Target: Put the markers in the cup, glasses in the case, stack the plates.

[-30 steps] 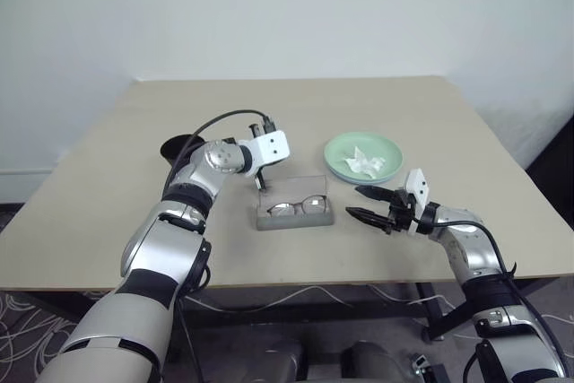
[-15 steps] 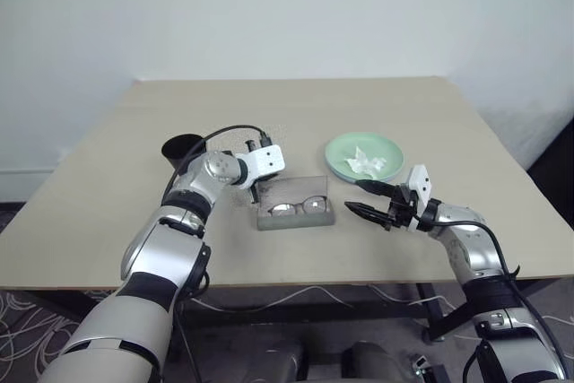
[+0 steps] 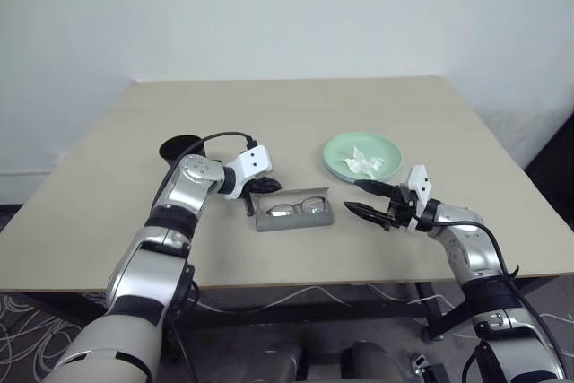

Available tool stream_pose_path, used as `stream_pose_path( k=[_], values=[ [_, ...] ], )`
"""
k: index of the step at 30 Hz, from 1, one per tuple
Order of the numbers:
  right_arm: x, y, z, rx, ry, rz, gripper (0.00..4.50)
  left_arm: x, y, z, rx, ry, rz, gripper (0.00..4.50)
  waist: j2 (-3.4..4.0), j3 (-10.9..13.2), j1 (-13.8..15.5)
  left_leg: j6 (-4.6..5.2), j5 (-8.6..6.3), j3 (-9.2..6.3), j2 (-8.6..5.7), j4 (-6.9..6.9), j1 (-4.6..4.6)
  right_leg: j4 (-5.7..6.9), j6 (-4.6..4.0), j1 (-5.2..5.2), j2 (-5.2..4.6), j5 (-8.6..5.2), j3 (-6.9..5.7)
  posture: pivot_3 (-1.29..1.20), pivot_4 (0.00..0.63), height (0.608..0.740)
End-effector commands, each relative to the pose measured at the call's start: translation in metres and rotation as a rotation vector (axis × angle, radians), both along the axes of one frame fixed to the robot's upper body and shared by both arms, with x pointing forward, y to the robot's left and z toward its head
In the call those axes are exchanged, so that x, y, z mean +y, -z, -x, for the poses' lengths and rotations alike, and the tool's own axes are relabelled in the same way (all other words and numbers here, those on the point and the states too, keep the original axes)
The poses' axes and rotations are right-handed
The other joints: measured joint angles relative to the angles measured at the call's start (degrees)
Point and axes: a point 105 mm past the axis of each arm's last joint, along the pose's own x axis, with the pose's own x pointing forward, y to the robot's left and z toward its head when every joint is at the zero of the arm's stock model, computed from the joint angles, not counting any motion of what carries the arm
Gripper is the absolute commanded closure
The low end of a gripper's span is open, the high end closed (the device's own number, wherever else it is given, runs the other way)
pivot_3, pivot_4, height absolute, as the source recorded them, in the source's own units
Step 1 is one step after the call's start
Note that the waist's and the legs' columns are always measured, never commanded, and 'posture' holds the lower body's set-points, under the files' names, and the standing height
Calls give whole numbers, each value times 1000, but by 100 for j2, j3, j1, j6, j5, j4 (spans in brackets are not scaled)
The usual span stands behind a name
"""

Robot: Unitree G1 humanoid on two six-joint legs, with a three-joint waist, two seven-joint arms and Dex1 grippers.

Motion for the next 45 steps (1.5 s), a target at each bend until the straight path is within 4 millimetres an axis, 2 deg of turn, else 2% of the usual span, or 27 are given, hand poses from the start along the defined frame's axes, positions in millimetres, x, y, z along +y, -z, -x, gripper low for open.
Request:
stream_pose_path(
  k=[1,6,11,15,18,21,25,28,32,35,41,45],
  values=[
    [1,-15,-2,-49,-7,-28,1450,-8,-13,15,-16,75,22,4474,0,0,1,0,0,0,0,0,1,0,0,0,1,0,0,0,0,738],
    [3,-14,-2,-44,-15,-28,1450,-6,-2,35,17,83,-22,4474,4,-2,10,0,0,-2,0,-1,8,3,-3,1,2,-1,2,0,0,738],
    [6,-14,-2,-43,-27,-29,1450,-1,2,38,4,24,-48,4474,5,-2,9,0,0,-1,0,0,15,6,-6,3,1,-2,4,0,0,738],
    [8,-14,-1,-40,-39,-30,1450,2,-5,31,-52,-66,-5,4474,6,-3,10,0,0,-2,0,-2,15,6,-6,2,1,-2,5,0,0,738],
    [9,-15,0,-38,-48,-31,1450,10,-21,20,-150,-204,69,4474,6,-3,10,0,0,-2,0,-2,14,6,-6,0,2,-2,5,0,0,738],
    [10,-15,0,-35,-54,-31,1450,17,-37,18,-202,-309,162,4474,6,-2,9,0,0,-1,0,-2,12,5,-5,-1,2,-1,8,0,0,738],
    [12,-13,0,-26,-67,-29,1450,27,-49,32,-217,-412,266,4474,6,-3,5,-1,0,0,0,-7,12,2,-4,-2,2,-1,8,0,0,738],
    [13,-12,-1,-20,-78,-27,1450,35,-47,52,-201,-444,284,4474,7,-3,4,-1,0,2,0,-8,14,3,-4,-1,2,-1,11,0,0,738],
    [15,-11,-2,-14,-94,-26,1450,57,-42,71,-175,-558,312,4474,9,-1,8,-1,0,1,0,-7,15,5,-11,0,2,-5,10,0,0,738],
    [17,-11,-2,-8,-105,-30,1450,77,-41,79,-177,-679,342,3898,11,0,22,-1,0,0,1,-7,15,8,-19,2,0,-10,9,0,0,738],
    [21,-7,0,7,-129,-30,1450,116,-35,79,-183,-926,361,1758,10,0,44,-1,0,-1,1,-7,15,10,-20,2,1,-10,8,0,0,738],
    [23,-7,-1,8,-132,-33,1450,127,-27,78,-133,-1006,338,373,11,-1,45,-1,0,1,0,-7,16,8,-19,0,2,-10,10,0,0,738]
  ],
)
